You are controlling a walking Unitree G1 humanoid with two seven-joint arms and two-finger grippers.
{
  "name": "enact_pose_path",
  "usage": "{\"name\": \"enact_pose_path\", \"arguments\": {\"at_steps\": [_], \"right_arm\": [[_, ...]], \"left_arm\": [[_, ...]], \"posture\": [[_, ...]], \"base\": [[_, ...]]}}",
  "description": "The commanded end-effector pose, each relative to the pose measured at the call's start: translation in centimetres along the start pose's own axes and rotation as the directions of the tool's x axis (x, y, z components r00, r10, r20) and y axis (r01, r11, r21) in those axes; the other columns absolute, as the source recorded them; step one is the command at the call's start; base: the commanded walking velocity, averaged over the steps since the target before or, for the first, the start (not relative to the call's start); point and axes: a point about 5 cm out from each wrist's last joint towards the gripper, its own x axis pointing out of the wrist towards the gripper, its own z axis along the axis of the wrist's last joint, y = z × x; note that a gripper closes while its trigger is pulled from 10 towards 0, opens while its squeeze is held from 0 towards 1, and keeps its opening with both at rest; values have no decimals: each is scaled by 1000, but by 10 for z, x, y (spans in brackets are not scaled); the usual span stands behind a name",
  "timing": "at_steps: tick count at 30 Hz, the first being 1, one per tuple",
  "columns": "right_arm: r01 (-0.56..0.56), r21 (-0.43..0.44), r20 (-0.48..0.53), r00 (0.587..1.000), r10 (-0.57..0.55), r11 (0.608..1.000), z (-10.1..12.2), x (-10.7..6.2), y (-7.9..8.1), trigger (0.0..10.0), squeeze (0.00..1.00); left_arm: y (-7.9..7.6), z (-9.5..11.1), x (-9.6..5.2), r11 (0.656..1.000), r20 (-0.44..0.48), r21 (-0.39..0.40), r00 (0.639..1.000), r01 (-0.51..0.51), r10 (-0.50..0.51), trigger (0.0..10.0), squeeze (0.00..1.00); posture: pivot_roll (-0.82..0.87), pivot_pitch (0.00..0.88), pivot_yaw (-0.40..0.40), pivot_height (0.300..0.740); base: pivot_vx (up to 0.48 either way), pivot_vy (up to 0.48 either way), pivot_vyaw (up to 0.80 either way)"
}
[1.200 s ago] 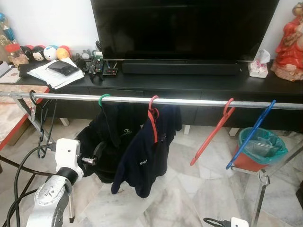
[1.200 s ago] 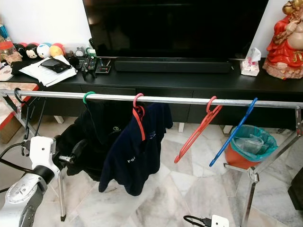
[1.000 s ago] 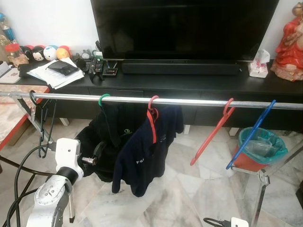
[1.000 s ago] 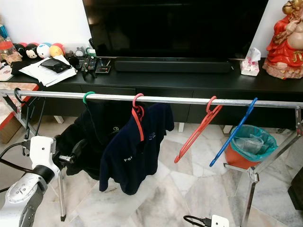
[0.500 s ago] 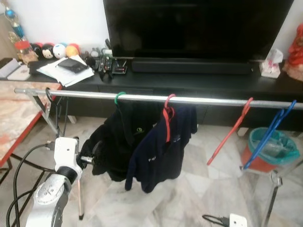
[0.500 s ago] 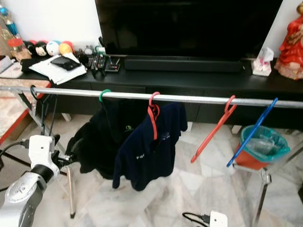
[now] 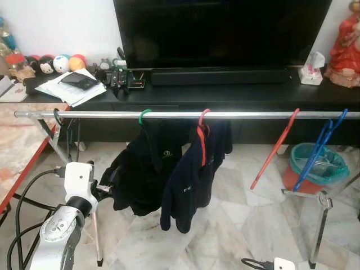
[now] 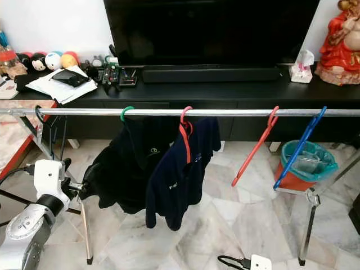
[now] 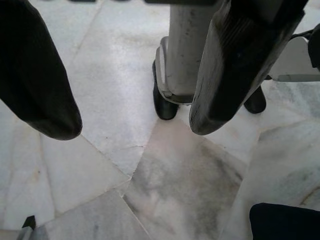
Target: Hang hanger
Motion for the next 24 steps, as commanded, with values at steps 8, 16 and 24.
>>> {"name": "enact_pose_path", "arguments": {"at_steps": [8,16,24], "right_arm": [[-9,10,-6,1000,9,1000,-2,0,7,10000,0],[-12,11,-7,1000,12,1000,-2,0,8,10000,0],[-12,9,-10,1000,12,1000,-3,0,6,10000,0]], "left_arm": [[2,-2,-1,1000,-14,11,1000,-1,2,10000,0],[2,-3,-1,1000,-17,9,1000,-5,5,10000,0],[1,-4,-1,1000,-15,8,1000,-8,8,10000,0]], "posture": [[86,0,39,740],[83,0,39,740],[83,0,38,740]], "base": [[0,0,0],[106,0,0],[107,0,0]]}}
